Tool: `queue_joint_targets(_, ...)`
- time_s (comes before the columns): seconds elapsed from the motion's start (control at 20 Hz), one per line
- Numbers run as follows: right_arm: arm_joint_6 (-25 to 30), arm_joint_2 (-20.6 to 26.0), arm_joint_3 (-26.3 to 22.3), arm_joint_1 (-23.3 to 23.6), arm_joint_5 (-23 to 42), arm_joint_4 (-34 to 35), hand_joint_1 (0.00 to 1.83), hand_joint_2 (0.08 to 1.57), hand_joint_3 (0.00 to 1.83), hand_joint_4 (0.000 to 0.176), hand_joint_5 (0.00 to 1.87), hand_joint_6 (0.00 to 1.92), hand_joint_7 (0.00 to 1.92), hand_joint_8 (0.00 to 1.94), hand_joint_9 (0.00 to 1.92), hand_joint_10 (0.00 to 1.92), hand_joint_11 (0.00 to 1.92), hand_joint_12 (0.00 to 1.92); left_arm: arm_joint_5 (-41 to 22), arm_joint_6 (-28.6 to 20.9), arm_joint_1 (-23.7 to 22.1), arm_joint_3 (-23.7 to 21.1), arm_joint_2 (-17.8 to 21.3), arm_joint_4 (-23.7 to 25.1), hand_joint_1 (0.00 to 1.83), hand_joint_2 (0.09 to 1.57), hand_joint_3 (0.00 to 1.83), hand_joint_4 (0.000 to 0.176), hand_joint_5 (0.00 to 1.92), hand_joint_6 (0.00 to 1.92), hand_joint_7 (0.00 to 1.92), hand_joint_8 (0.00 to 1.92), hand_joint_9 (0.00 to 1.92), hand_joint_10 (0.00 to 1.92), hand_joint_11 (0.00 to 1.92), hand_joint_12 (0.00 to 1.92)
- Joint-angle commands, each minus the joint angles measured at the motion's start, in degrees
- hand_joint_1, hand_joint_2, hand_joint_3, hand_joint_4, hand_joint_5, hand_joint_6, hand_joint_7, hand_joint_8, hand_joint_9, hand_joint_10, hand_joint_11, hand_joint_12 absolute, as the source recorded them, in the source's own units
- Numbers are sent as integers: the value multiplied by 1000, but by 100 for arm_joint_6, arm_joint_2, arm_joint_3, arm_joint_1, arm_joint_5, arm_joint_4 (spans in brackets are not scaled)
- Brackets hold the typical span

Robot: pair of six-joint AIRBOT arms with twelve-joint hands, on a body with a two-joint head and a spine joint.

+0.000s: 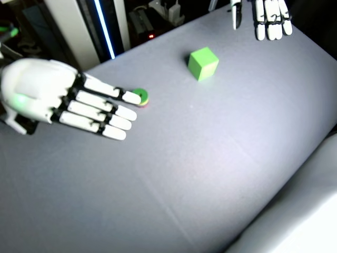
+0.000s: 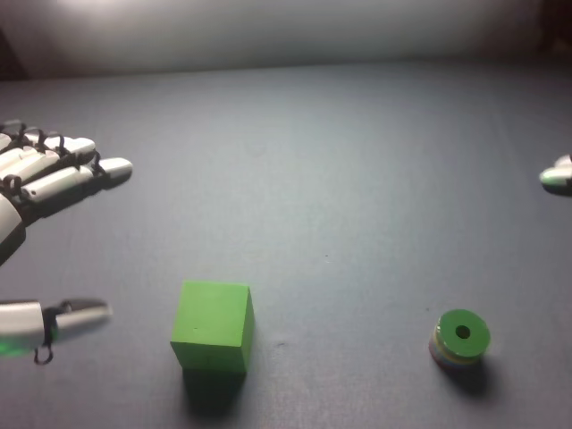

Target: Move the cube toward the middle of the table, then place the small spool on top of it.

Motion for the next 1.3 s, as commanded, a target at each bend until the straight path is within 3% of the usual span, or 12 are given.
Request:
queue_joint_targets(0.0, 20, 13, 23, 48, 696, 125, 716, 1312, 4, 0, 462, 1, 476, 1, 573, 22, 240, 1024, -682, -24, -47, 30, -13, -39, 618, 898, 4, 137, 270, 1, 211, 2, 203, 8, 0, 495)
queue_joint_targets(0.15, 21, 11, 23, 48, 695, 125, 666, 1326, 1, 3, 449, 0, 444, 0, 519, 2, 143, 1054, -669, -54, -57, 32, -26, -11, 633, 899, 0, 145, 264, 3, 200, 3, 200, 6, 0, 455)
queue_joint_targets(0.2, 21, 10, 23, 49, 694, 125, 665, 1329, 0, 0, 457, 1, 455, 2, 543, 7, 146, 1106, -608, -121, -99, 42, -63, 89, 658, 879, 0, 170, 252, 1, 200, 1, 201, 4, 0, 481)
queue_joint_targets(0.25, 21, 7, 23, 49, 690, 125, 666, 1332, 1, 0, 452, 0, 450, 0, 539, 4, 146, 1118, -536, -191, -154, 55, -109, 241, 678, 867, 0, 175, 249, 0, 193, 0, 199, 2, 0, 487)
queue_joint_targets(0.4, 21, 7, 24, 51, 686, 125, 685, 1324, 0, 0, 460, 0, 466, 2, 571, 7, 232, 1047, -148, -525, -498, 169, -295, 834, 679, 816, 0, 176, 265, 9, 197, 8, 227, 6, 14, 604)
queue_joint_targets(0.5, 21, 8, 24, 51, 686, 125, 704, 1326, 0, 0, 451, 0, 449, 0, 531, 0, 178, 1061, 226, -656, -819, 287, -455, 1175, 693, 817, 0, 176, 281, 10, 226, 14, 250, 11, 50, 620)
queue_joint_targets(0.65, 21, 8, 24, 51, 686, 125, 711, 1320, 0, 0, 467, 2, 471, 3, 569, 9, 239, 1058, 853, -805, -1235, 463, -726, 1699, 593, 843, 7, 176, 237, 0, 168, 0, 201, 0, 19, 604)
queue_joint_targets(0.85, 21, 8, 24, 51, 686, 125, 668, 1335, 0, 0, 448, 2, 461, 5, 551, 10, 211, 1074, 1811, -858, -1633, 650, -1088, 2277, 606, 827, 0, 176, 213, 2, 152, 1, 197, 3, 0, 582)
queue_joint_targets(1.0, 21, 8, 24, 51, 686, 125, 696, 1327, 0, 0, 462, 1, 472, 1, 561, 5, 216, 1071, 2125, -729, -1743, 739, -1252, 2332, 621, 834, 0, 176, 208, 0, 131, 0, 201, 3, 0, 584)
queue_joint_targets(1.25, 21, 7, 23, 50, 686, 125, 661, 1335, 0, 0, 460, 2, 465, 3, 561, 6, 189, 1102, 2459, -74, -1879, 738, -1318, 2096, 658, 815, 0, 175, 229, 4, 144, 2, 230, 3, 0, 596)
